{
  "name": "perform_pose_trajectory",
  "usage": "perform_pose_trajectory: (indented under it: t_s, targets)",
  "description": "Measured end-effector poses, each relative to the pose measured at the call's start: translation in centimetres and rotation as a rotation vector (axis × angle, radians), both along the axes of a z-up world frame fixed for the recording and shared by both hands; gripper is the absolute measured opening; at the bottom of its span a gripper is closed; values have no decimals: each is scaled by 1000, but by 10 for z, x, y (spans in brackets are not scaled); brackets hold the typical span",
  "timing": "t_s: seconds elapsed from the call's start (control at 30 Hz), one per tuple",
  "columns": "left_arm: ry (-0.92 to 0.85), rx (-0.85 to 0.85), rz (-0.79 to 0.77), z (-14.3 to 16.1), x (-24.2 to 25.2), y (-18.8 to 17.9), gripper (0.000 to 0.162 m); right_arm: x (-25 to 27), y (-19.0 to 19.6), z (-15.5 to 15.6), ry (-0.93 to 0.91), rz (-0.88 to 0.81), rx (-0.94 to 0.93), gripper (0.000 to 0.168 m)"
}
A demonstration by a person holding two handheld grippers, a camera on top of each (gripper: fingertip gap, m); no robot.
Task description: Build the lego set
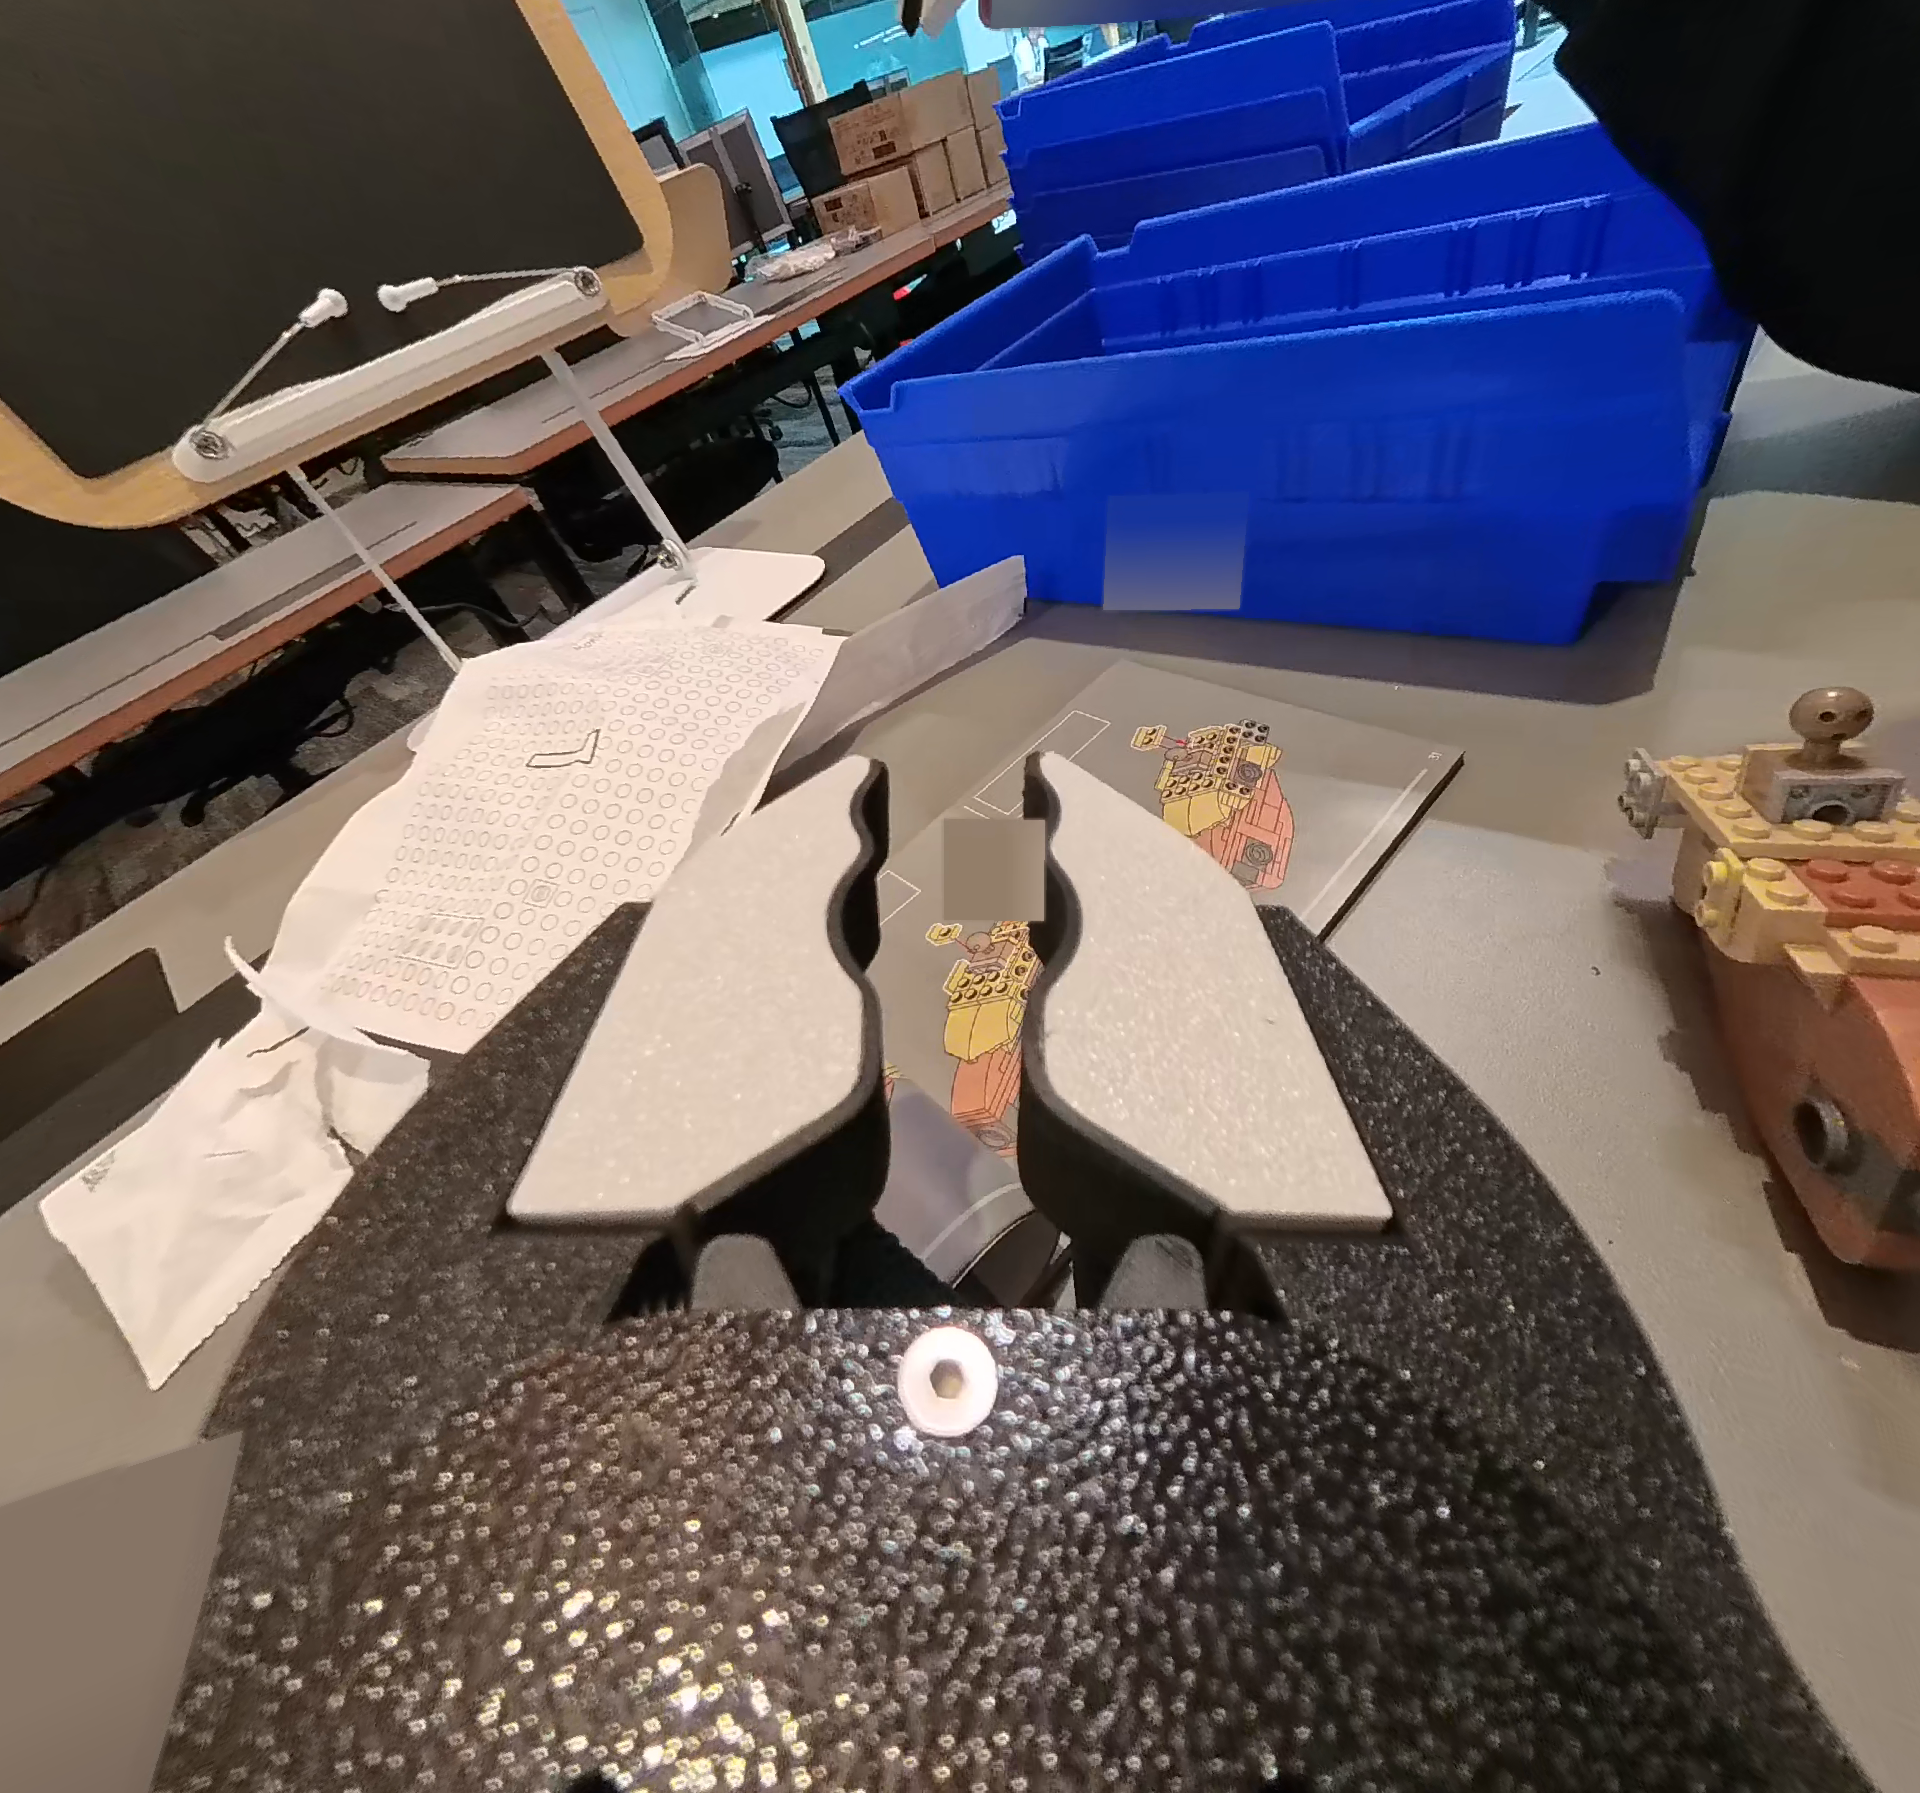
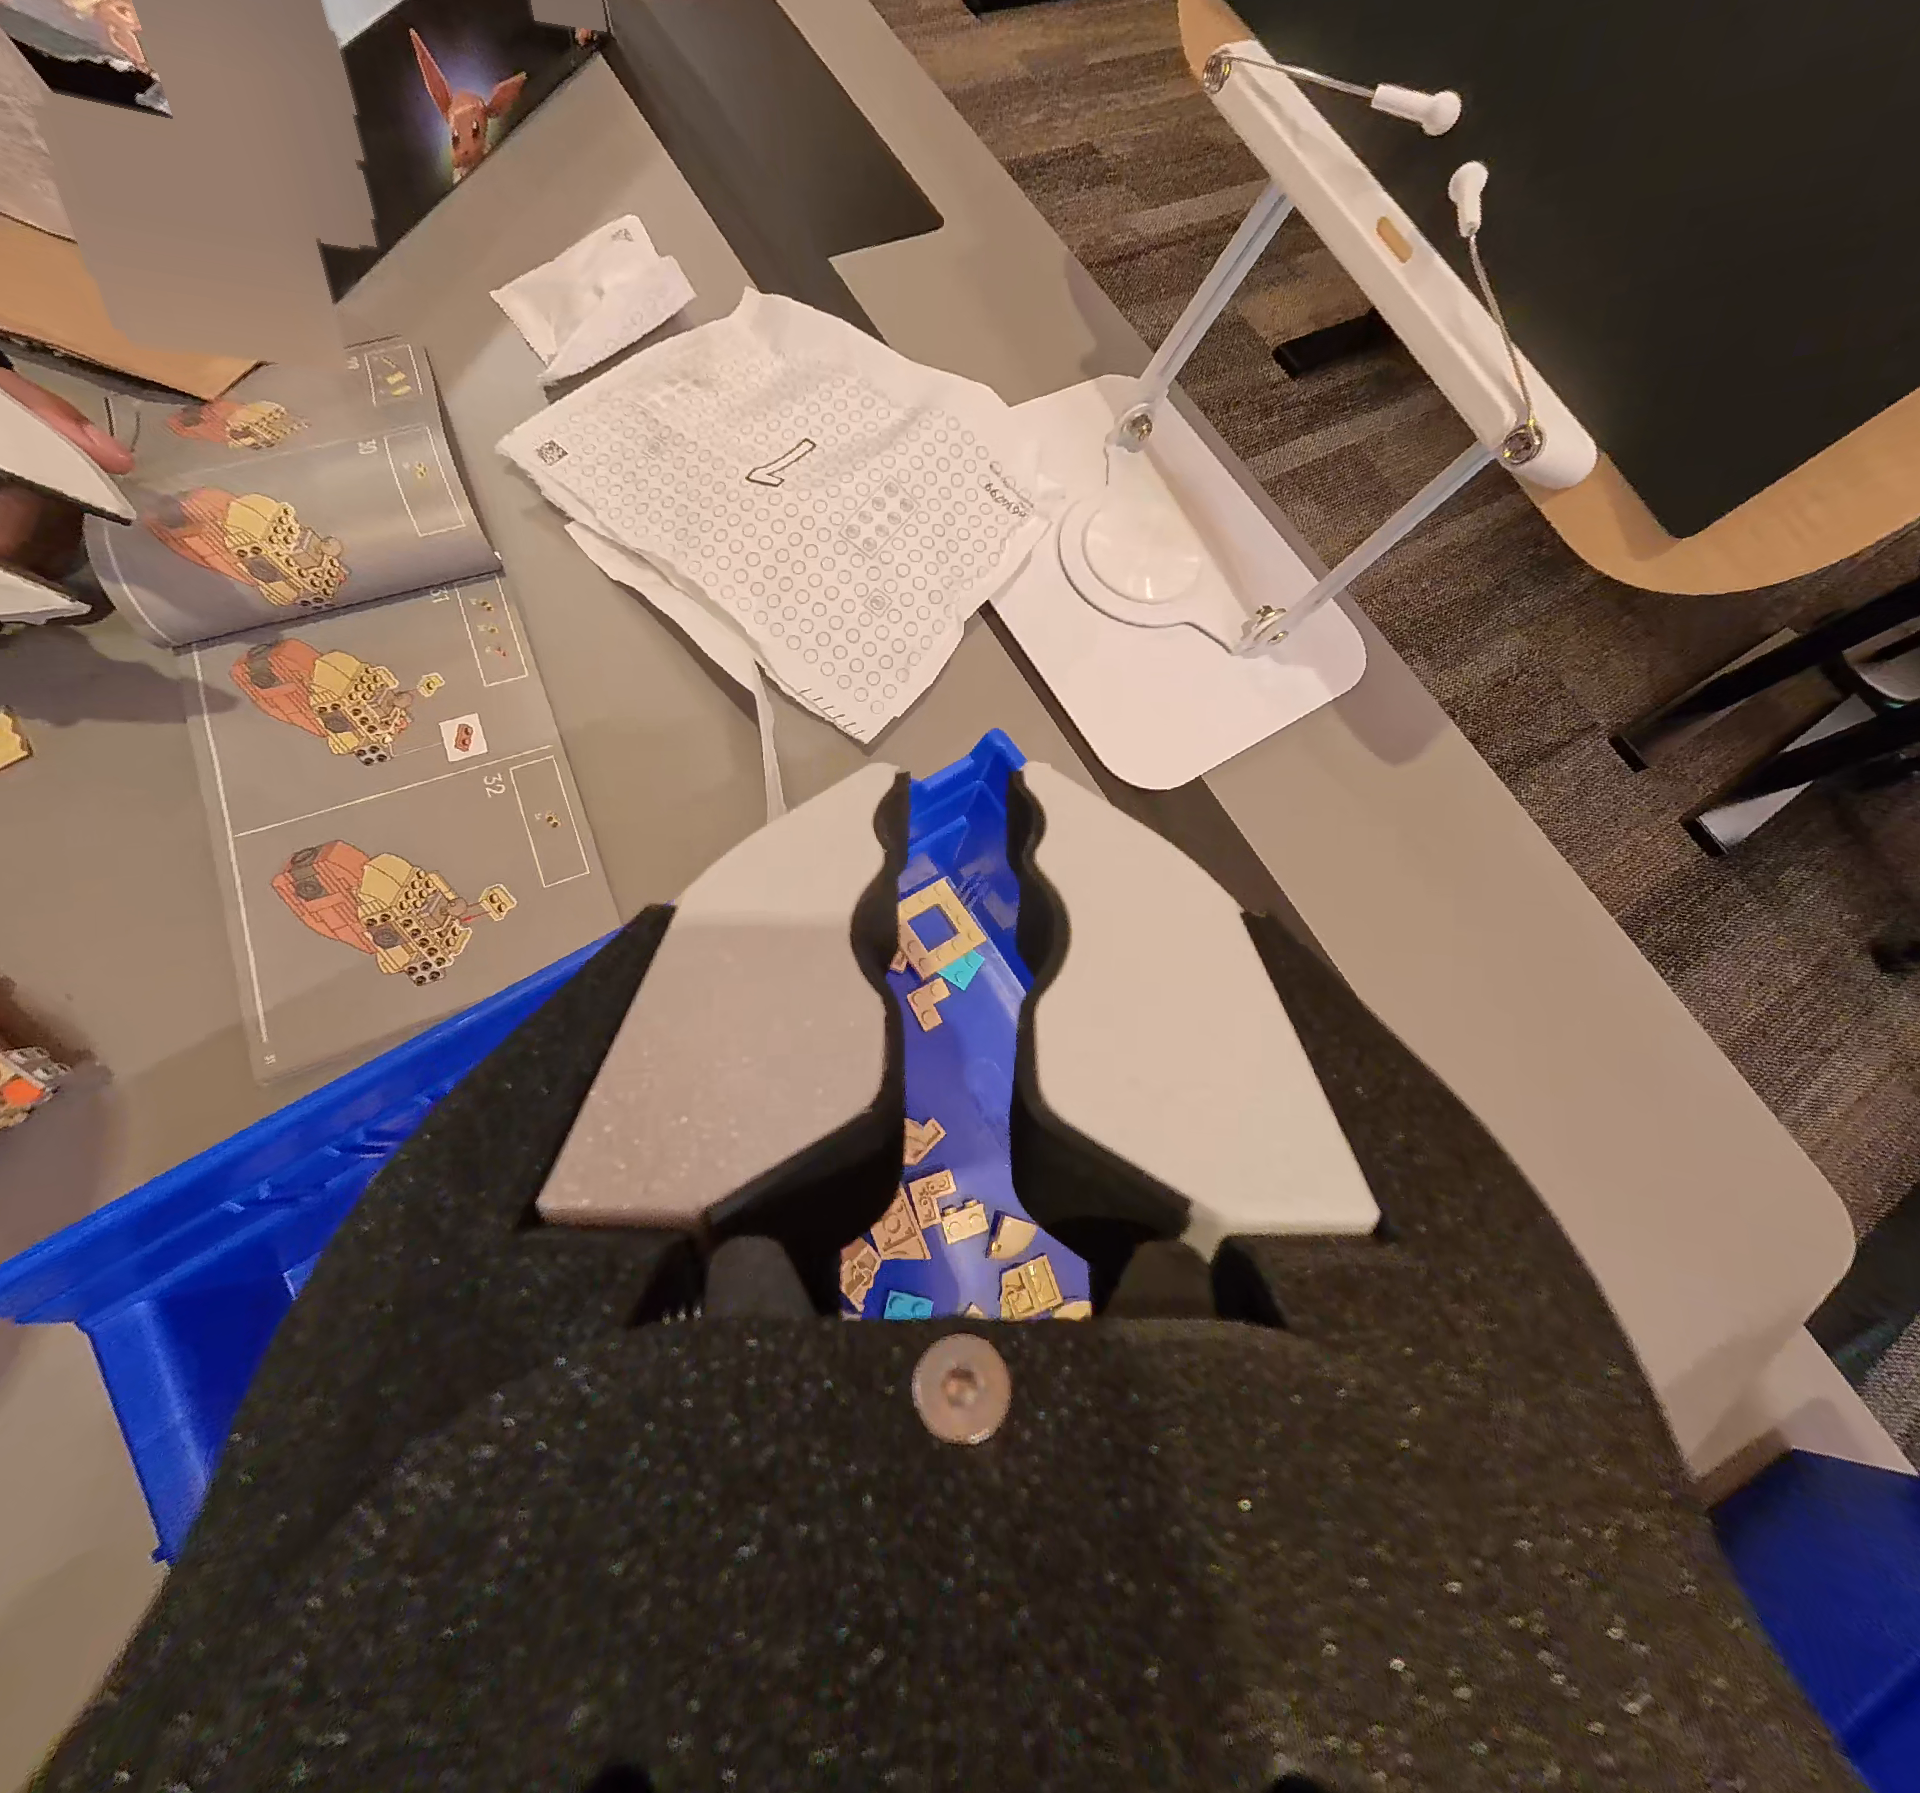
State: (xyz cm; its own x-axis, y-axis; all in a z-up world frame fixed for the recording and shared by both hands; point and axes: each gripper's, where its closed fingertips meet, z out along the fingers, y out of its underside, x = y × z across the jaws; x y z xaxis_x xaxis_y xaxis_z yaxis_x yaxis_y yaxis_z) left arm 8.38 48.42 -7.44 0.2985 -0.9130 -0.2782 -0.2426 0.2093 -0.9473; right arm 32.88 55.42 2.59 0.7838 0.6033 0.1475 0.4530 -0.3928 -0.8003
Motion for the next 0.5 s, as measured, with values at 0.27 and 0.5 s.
perform_pose_trajectory:
  t_s: [0.27, 0.5]
  targets:
    - [-3, 2, 2, 0, 0, 0, 24, 0, 1, -4, -15, -4, -11, 17]
    - [-3, 6, 3, 1, 0, 0, 24, 1, 2, -6, -27, -7, -16, 17]
